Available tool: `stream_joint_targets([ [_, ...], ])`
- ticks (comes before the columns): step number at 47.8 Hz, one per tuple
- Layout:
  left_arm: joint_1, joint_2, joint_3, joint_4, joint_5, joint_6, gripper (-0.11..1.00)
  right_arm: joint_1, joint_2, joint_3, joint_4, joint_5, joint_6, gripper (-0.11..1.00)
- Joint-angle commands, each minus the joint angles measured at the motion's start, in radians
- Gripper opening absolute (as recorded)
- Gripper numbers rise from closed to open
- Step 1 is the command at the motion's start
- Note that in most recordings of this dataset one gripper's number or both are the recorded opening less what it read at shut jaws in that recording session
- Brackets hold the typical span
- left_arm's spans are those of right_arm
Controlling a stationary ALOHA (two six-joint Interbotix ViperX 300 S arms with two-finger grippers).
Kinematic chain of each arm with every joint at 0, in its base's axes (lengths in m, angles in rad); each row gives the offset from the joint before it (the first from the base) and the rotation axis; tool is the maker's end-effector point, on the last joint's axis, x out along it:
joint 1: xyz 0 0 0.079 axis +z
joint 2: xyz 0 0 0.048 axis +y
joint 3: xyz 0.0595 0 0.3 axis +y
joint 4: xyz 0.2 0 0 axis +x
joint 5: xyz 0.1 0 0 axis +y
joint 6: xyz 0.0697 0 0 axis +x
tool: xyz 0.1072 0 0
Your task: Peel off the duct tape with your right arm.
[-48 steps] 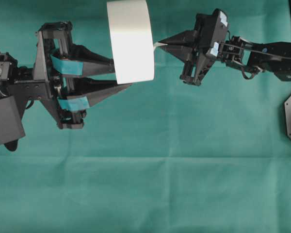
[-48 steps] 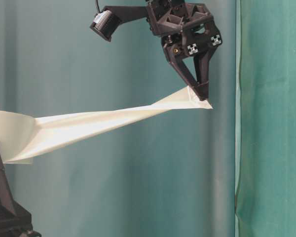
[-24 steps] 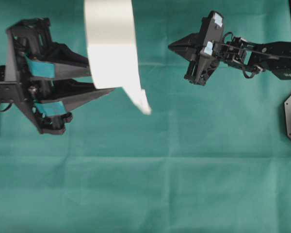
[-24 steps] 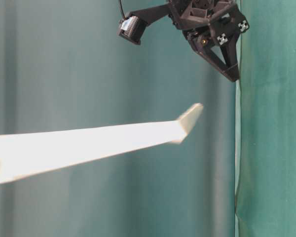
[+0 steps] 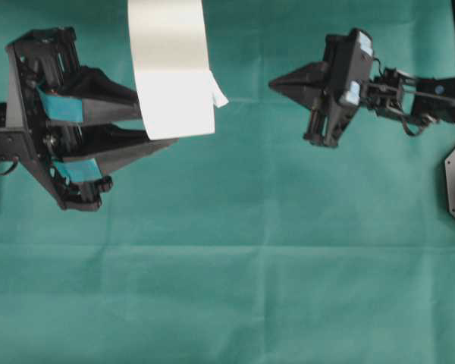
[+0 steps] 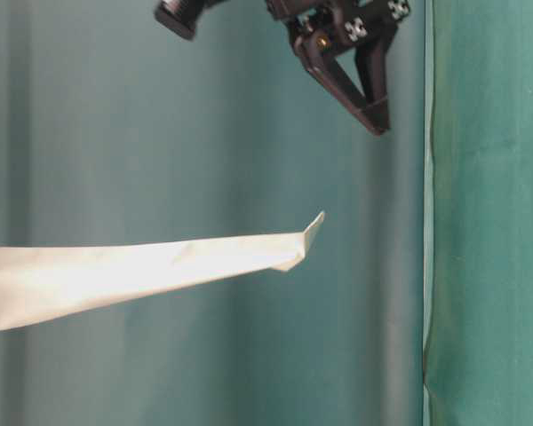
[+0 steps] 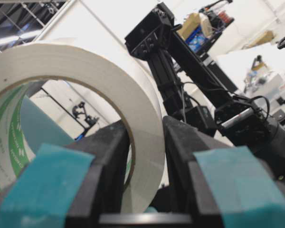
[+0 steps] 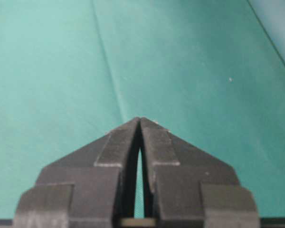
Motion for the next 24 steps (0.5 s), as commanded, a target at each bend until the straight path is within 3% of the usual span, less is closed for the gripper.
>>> stream_joint_targets([
  [1, 0.000, -0.009, -0.011, 0.002, -0.014, 0.003, 0.20, 0.015, -0.057, 0.009, -0.003, -0.002, -0.002, -0.10],
  [24, 0.034, -0.017, 0.049, -0.011, -0.057, -0.017, 0.20, 0.035, -0.284, 0.071, -0.003, 0.155, -0.003, -0.10],
])
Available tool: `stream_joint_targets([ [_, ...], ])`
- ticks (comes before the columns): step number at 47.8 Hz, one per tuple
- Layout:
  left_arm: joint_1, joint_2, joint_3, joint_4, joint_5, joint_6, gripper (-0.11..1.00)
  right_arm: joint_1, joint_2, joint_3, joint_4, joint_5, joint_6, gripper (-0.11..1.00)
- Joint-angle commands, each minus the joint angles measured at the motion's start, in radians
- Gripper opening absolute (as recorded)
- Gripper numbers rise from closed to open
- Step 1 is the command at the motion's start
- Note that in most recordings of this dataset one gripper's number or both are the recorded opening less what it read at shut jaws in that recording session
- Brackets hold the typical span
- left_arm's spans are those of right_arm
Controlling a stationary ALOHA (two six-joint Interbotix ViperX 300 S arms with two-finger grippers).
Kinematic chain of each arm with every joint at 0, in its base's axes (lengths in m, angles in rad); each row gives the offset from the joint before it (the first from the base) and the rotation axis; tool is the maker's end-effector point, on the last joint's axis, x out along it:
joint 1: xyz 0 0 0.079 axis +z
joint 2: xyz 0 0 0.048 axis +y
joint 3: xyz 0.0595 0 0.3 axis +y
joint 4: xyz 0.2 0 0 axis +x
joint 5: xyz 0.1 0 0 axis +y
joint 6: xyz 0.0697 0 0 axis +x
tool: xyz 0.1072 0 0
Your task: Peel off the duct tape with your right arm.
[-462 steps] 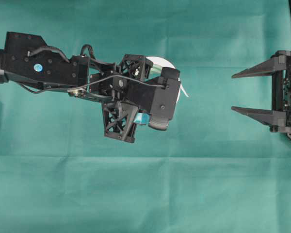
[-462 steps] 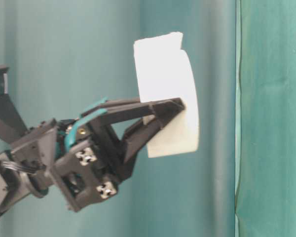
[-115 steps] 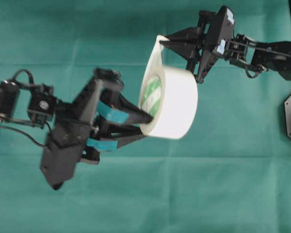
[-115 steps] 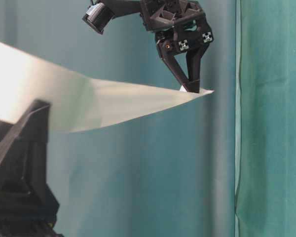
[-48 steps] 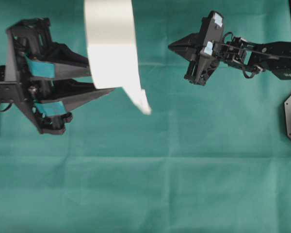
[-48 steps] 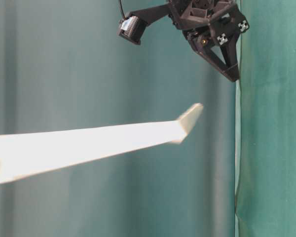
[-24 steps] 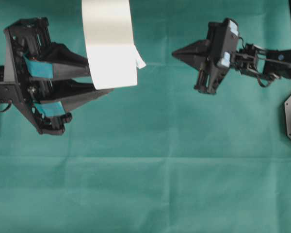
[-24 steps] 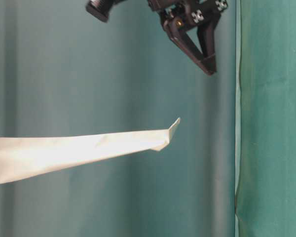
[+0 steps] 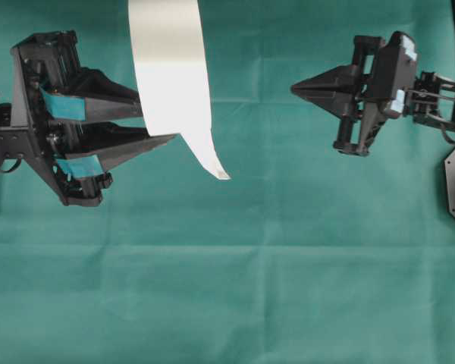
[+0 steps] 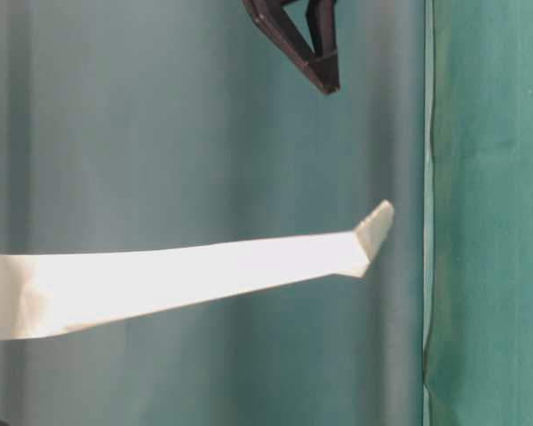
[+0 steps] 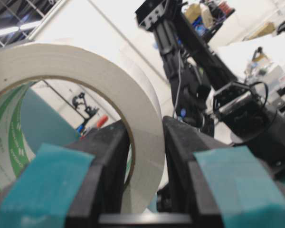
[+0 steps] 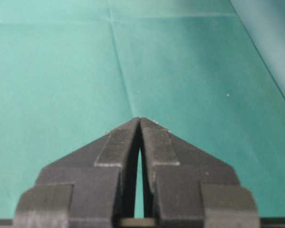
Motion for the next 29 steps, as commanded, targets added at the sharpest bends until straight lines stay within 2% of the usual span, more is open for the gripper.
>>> stream_joint_targets([
  [1, 0.012, -0.015, -0.003, -0.003, -0.018, -0.012, 0.20, 0.003, -0.051, 0.005, -0.002, 0.021, 0.000, -0.10],
  [16, 0.064, -0.015, 0.032, -0.003, -0.011, -0.138, 0.20, 0.003, -0.242, 0.103, -0.002, 0.040, -0.003, -0.10],
  [23, 0.078, -0.017, 0.043, -0.003, 0.008, -0.204, 0.20, 0.003, -0.370, 0.149, -0.002, 0.107, -0.003, -0.10],
  [29, 0.080, -0.017, 0.043, -0.002, 0.026, -0.227, 0.20, 0.003, -0.508, 0.201, -0.002, 0.192, -0.003, -0.10],
])
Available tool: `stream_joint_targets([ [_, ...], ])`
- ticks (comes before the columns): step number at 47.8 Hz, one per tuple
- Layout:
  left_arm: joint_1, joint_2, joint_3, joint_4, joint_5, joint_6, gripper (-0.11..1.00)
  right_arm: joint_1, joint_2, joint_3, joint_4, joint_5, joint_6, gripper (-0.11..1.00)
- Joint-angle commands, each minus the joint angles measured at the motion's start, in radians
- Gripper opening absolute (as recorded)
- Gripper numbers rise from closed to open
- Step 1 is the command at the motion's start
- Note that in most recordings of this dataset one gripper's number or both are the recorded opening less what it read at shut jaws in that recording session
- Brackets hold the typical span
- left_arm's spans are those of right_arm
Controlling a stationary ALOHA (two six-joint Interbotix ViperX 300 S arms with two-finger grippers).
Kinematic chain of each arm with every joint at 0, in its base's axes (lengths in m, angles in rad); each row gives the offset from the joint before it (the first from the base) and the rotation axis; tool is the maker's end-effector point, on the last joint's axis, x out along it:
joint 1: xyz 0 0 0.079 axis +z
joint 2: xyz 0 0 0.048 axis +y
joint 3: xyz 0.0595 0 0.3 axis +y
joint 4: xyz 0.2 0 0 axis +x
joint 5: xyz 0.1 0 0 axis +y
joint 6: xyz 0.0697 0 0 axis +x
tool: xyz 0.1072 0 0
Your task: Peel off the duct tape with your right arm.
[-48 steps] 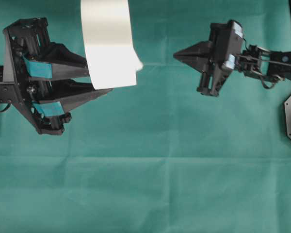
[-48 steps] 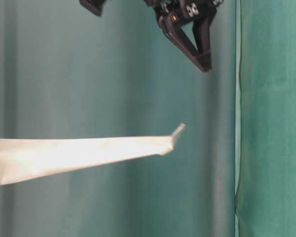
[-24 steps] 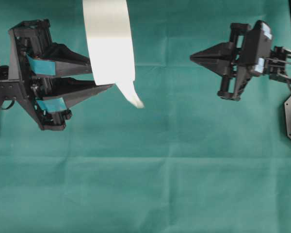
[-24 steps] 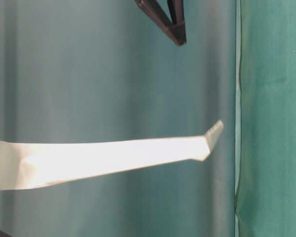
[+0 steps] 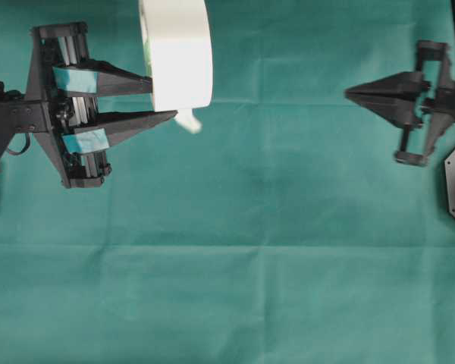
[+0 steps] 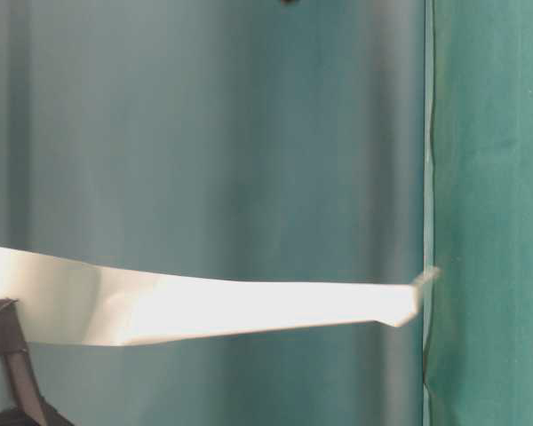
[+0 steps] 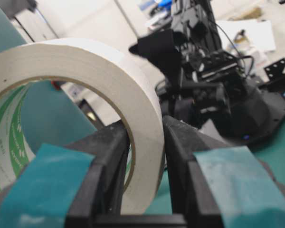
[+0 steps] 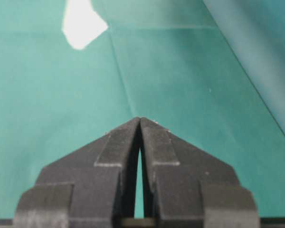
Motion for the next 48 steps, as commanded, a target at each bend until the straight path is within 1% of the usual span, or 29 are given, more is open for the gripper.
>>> stream_joint_targets([
  [1, 0.003, -0.017, -0.017, 0.000, 0.003, -0.003, 0.20, 0.002, -0.094, 0.020, -0.002, 0.046, 0.000, -0.10],
  [10, 0.003, -0.017, -0.018, 0.000, 0.005, -0.003, 0.20, 0.002, -0.291, 0.084, -0.002, 0.144, 0.005, -0.10],
  [16, 0.003, -0.015, -0.020, 0.002, 0.005, -0.003, 0.20, 0.002, -0.368, 0.114, -0.002, 0.202, 0.005, -0.10],
  [22, 0.003, -0.014, -0.018, 0.002, 0.005, -0.003, 0.20, 0.002, -0.385, 0.143, -0.002, 0.235, 0.006, -0.10],
  [29, 0.003, -0.015, -0.017, 0.002, 0.005, -0.005, 0.20, 0.002, -0.385, 0.172, -0.002, 0.236, 0.006, -0.10],
  [38, 0.002, -0.017, -0.015, 0.000, 0.011, -0.006, 0.20, 0.000, -0.387, 0.181, 0.002, 0.245, 0.014, -0.10],
  [45, 0.002, -0.015, -0.014, 0.000, 0.023, -0.009, 0.20, 0.002, -0.390, 0.193, 0.002, 0.268, 0.069, -0.10],
  [48, 0.000, -0.014, -0.012, 0.002, 0.026, -0.023, 0.20, 0.002, -0.390, 0.195, 0.002, 0.278, 0.104, -0.10],
])
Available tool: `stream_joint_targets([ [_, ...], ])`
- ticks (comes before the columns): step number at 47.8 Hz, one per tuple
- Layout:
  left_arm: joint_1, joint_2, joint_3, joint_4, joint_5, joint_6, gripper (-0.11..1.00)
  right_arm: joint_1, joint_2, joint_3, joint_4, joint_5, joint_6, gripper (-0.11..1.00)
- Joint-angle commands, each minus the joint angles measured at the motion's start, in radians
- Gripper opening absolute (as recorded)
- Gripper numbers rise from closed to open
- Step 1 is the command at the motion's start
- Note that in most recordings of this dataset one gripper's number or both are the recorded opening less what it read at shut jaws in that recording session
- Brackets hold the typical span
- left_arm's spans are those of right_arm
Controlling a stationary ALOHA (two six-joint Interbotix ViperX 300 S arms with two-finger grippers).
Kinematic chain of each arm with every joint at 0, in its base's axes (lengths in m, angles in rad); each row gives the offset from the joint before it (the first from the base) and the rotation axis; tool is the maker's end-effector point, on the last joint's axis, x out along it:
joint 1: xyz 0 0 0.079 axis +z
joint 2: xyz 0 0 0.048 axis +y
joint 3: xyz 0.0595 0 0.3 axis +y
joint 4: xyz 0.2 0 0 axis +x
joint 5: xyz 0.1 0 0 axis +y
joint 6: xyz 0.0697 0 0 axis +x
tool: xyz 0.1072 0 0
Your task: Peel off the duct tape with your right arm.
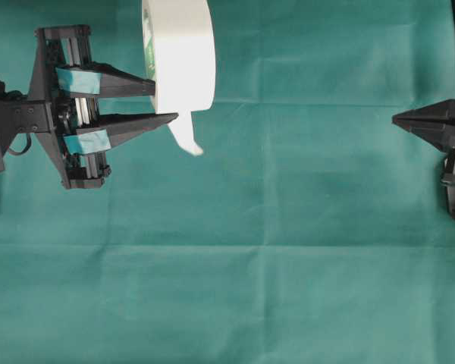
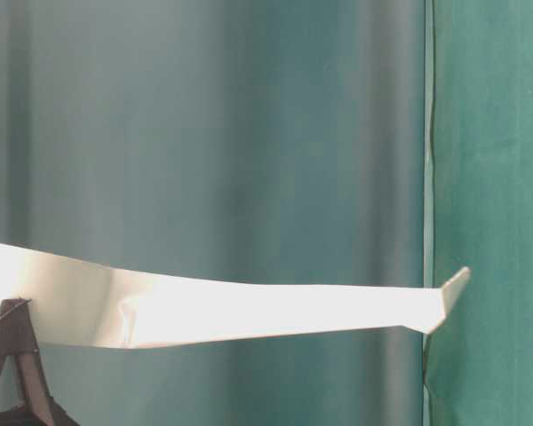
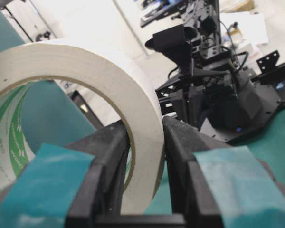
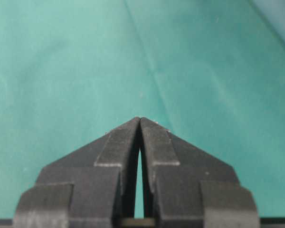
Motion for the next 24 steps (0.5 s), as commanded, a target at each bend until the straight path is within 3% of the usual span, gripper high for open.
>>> stream_joint_targets([
  [1, 0.000, -0.014, -0.012, 0.000, -0.005, -0.014, 0.20, 0.002, 0.003, -0.009, 0.002, 0.008, 0.038, -0.10],
  [7, -0.002, -0.011, -0.012, 0.002, 0.000, -0.041, 0.20, 0.002, -0.003, -0.008, -0.002, 0.012, 0.097, -0.10],
  [24, -0.005, -0.005, -0.015, 0.000, 0.040, -0.112, 0.20, 0.002, -0.011, -0.006, -0.028, 0.012, 0.101, -0.10],
])
